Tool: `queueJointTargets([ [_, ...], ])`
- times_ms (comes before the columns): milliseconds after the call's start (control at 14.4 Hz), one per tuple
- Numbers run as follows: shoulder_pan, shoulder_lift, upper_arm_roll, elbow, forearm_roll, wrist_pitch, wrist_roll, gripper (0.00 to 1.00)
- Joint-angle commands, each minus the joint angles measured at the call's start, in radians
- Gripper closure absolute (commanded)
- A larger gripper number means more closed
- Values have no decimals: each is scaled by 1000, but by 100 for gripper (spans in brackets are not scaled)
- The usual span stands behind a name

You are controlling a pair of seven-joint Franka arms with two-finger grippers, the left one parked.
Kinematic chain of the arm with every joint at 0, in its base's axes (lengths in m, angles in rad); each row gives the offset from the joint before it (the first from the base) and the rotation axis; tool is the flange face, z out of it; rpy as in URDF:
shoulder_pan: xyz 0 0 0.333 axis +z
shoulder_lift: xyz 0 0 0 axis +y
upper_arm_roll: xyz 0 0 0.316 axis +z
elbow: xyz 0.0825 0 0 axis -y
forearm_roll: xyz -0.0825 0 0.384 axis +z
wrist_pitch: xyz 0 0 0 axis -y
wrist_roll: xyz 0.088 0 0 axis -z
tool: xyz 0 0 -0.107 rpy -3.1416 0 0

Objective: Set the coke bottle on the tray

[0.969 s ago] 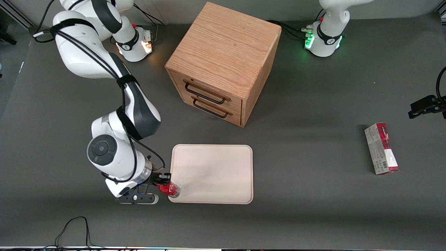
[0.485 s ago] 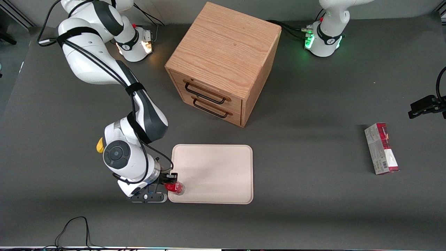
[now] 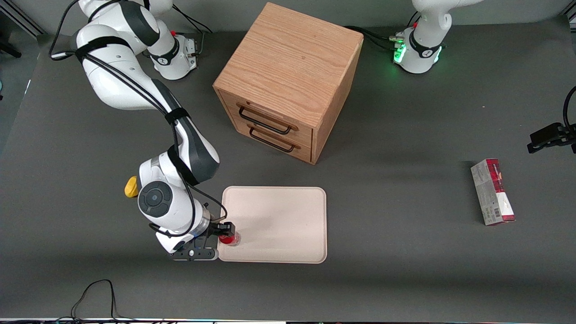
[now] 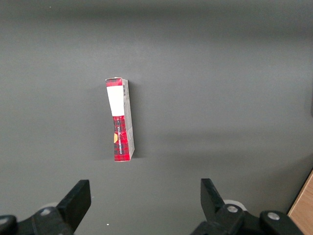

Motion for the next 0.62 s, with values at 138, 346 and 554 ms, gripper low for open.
queueJointTargets([
  [138, -4, -73, -1, -22, -21, 7, 13, 0],
  [346, -10, -140, -7, -59, -2, -101, -39, 0],
  [554, -4, -310, -80, -250, 53, -103, -82, 0],
])
